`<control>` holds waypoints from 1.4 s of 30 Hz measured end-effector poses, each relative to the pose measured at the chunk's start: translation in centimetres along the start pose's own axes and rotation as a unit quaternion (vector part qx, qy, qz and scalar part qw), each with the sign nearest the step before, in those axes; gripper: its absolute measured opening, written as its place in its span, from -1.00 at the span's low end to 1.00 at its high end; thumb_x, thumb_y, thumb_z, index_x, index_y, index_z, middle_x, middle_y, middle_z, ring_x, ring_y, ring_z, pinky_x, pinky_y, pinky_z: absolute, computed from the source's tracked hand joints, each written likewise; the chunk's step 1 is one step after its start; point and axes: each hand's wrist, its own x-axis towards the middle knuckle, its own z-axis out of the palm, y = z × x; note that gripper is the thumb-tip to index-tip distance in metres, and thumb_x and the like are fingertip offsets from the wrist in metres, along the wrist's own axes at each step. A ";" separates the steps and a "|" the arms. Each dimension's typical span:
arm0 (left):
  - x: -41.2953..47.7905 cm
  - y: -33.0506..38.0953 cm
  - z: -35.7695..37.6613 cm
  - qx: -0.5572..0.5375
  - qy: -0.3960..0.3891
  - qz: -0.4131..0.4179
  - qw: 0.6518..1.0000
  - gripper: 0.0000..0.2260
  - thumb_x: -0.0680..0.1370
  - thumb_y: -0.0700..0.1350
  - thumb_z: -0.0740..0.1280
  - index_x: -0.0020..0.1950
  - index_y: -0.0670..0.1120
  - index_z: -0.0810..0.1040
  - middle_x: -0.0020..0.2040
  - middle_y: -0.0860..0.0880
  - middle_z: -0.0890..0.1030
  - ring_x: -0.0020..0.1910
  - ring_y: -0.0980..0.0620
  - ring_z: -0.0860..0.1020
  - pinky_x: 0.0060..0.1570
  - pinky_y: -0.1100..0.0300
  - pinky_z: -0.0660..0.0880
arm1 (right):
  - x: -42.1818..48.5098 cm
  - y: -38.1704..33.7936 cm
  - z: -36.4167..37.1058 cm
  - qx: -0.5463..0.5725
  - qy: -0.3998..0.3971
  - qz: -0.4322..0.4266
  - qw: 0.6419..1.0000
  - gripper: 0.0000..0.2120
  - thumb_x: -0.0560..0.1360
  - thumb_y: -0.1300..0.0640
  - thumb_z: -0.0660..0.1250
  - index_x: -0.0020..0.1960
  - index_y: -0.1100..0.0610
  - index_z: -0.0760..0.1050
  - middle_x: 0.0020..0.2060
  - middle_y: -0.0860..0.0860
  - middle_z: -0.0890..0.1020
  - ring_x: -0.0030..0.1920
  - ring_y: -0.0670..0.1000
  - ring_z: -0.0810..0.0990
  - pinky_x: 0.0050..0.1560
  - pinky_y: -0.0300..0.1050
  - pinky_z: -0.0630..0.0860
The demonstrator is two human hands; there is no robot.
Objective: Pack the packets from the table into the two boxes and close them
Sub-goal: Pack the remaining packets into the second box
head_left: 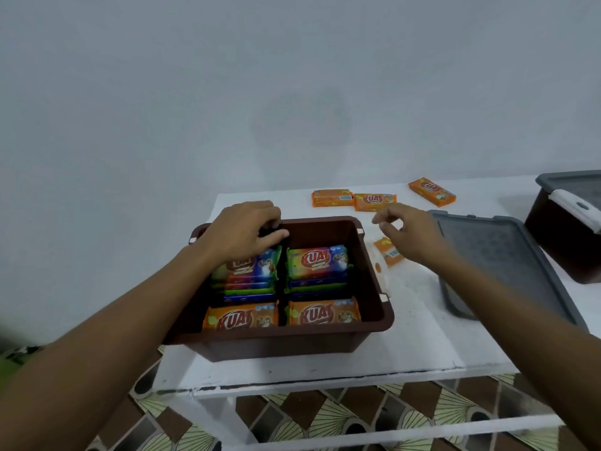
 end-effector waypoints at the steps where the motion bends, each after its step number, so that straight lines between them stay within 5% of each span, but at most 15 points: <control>1: 0.8 0.3 0.2 -0.012 0.013 -0.006 1.000 -0.78 0.57 0.13 0.26 -0.17 0.03 0.42 -0.22 0.12 0.48 -0.25 0.09 0.44 -0.33 0.17 0.35 | 0.1 1.1 -0.3 -0.046 -0.031 0.001 0.998 -0.86 0.56 0.26 0.29 0.04 0.08 0.57 0.06 -0.01 0.62 0.05 -0.03 0.52 -0.06 -0.28 0.35; 7: 6.1 1.9 1.5 -0.061 0.036 0.010 0.997 -0.82 0.60 0.08 0.23 -0.14 0.04 0.44 -0.19 0.12 0.48 -0.25 0.11 0.41 -0.23 0.10 0.44 | 0.5 6.0 0.3 -0.250 -0.269 -0.028 0.930 -0.53 0.49 -0.02 0.38 0.37 -0.14 0.36 0.35 -0.10 0.44 0.36 0.03 0.37 0.29 0.09 0.41; 10: 9.2 2.6 2.6 -0.080 0.014 0.017 0.997 -0.83 0.59 0.09 0.20 -0.12 0.04 0.46 -0.17 0.13 0.47 -0.22 0.09 0.44 -0.19 0.05 0.47 | 1.7 7.8 0.2 -0.275 -0.289 -0.070 0.914 -0.45 0.45 -0.11 0.41 0.39 -0.20 0.30 0.44 -0.12 0.34 0.45 0.02 0.27 0.35 0.17 0.33; 14: 13.8 3.3 4.4 -0.092 -0.057 0.004 0.994 -0.85 0.58 0.06 0.25 -0.06 0.01 0.52 -0.10 0.08 0.52 -0.14 0.06 0.47 -0.12 0.02 0.49 | 3.7 9.4 0.0 -0.256 -0.294 -0.131 0.912 -0.55 0.43 -0.18 0.40 0.25 -0.14 0.36 0.20 -0.13 0.51 0.25 -0.04 0.44 0.26 0.02 0.34; 19: 19.2 4.0 7.4 -0.052 -0.160 -0.020 0.986 -0.82 0.57 0.07 0.29 -0.05 -0.03 0.53 -0.10 0.02 0.51 -0.13 0.02 0.48 -0.13 0.05 0.47 | 5.6 11.5 -1.9 -0.221 -0.315 -0.162 0.909 -0.50 0.40 -0.26 0.38 0.26 -0.12 0.35 0.10 -0.15 0.48 0.08 -0.10 0.42 0.14 -0.13 0.38; 24: 22.8 4.3 9.8 -0.053 -0.195 -0.025 0.979 -0.83 0.56 0.05 0.30 -0.01 -0.03 0.54 -0.07 0.03 0.49 -0.08 0.00 0.47 -0.07 0.01 0.47 | 7.2 14.2 -5.2 -0.061 -0.293 -0.088 0.950 -0.80 0.55 -0.14 0.26 -0.05 -0.03 0.53 -0.27 -0.13 0.58 -0.28 -0.14 0.53 -0.25 -0.23 0.45; 27: 24.9 4.6 11.1 -0.027 -0.235 -0.035 0.971 -0.76 0.57 0.07 0.29 0.14 -0.04 0.51 0.08 -0.01 0.51 0.05 -0.02 0.48 0.04 -0.01 0.47 | 8.0 16.1 -6.2 0.016 -0.248 -0.033 0.968 -0.68 0.61 -0.07 0.20 -0.28 0.00 0.44 -0.42 -0.11 0.50 -0.41 -0.16 0.47 -0.32 -0.25 0.36; 33: 28.6 5.5 14.9 0.017 -0.281 -0.037 0.959 -0.48 0.50 0.12 0.36 0.38 -0.05 0.33 0.26 -0.07 0.47 0.19 -0.07 0.41 0.12 -0.08 0.46 | 8.9 19.5 -8.8 0.210 -0.233 0.114 0.942 -0.76 0.58 0.02 0.26 0.03 0.18 0.56 -0.06 0.10 0.67 -0.05 0.06 0.67 -0.03 -0.04 0.60; 38: 29.7 6.0 16.7 0.020 -0.328 -0.017 0.944 -0.29 0.53 0.03 0.39 0.55 -0.08 0.10 0.40 -0.10 0.34 0.32 -0.11 0.35 0.20 -0.03 0.41 | 8.6 21.0 -9.0 0.300 -0.232 0.204 0.903 -0.86 0.58 0.18 0.28 0.11 0.21 0.49 0.05 0.13 0.67 0.05 0.12 0.67 0.12 0.08 0.59; 42: 29.3 6.1 16.4 0.023 -0.287 0.015 0.957 -0.30 0.47 0.01 0.43 0.50 -0.12 0.17 0.29 -0.11 0.30 0.03 -0.09 0.48 -0.01 -0.01 0.51 | 8.3 20.5 -8.3 0.314 -0.224 0.249 0.888 -0.89 0.56 0.29 0.26 0.06 0.15 0.46 0.02 0.10 0.67 0.00 0.10 0.69 0.03 0.03 0.60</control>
